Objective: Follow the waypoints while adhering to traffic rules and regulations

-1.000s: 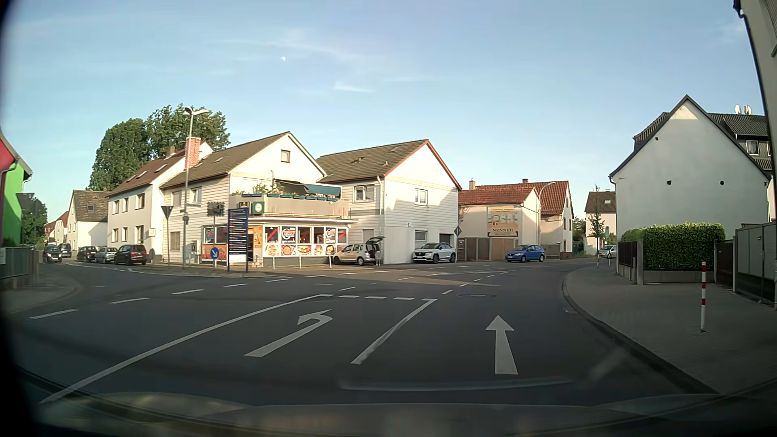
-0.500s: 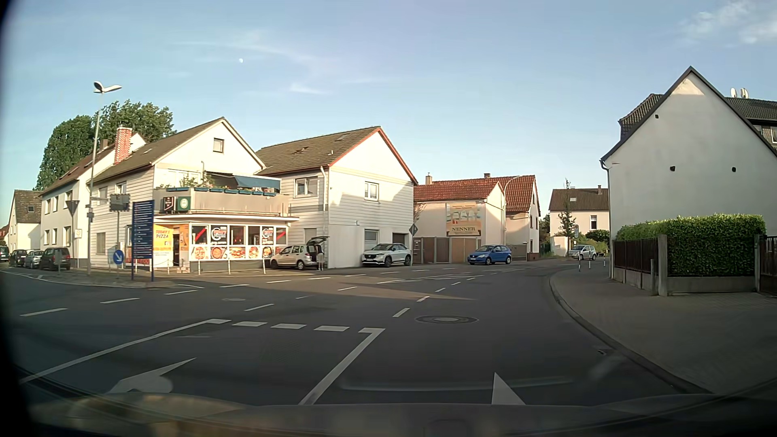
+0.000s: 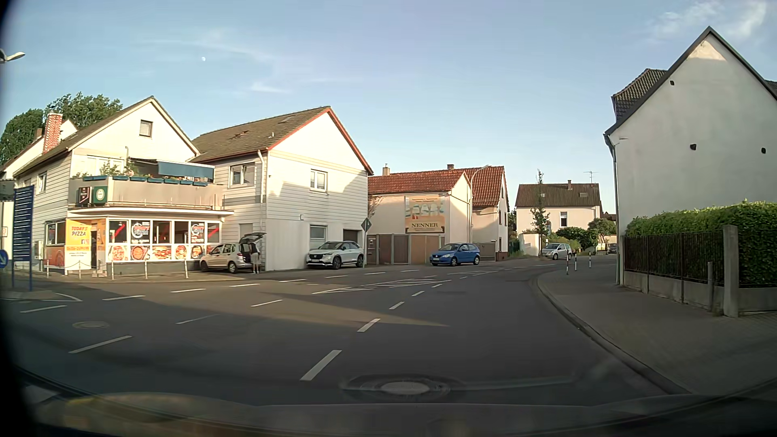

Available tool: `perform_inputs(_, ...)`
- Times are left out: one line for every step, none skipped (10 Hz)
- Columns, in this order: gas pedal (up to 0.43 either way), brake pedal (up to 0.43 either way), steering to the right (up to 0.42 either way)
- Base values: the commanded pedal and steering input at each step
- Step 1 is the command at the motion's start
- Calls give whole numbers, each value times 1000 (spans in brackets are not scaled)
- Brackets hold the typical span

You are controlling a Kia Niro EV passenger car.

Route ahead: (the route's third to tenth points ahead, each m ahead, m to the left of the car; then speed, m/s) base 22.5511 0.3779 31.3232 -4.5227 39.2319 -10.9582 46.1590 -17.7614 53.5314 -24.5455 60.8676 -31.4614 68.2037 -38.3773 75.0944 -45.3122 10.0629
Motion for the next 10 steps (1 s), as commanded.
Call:
perform_inputs(20,30,65)
perform_inputs(20,30,62)
perform_inputs(20,30,63)
perform_inputs(20,30,63)
perform_inputs(20,30,64)
perform_inputs(20,30,64)
perform_inputs(20,30,64)
perform_inputs(20,30,64)
perform_inputs(20,30,64)
perform_inputs(20,30,64)
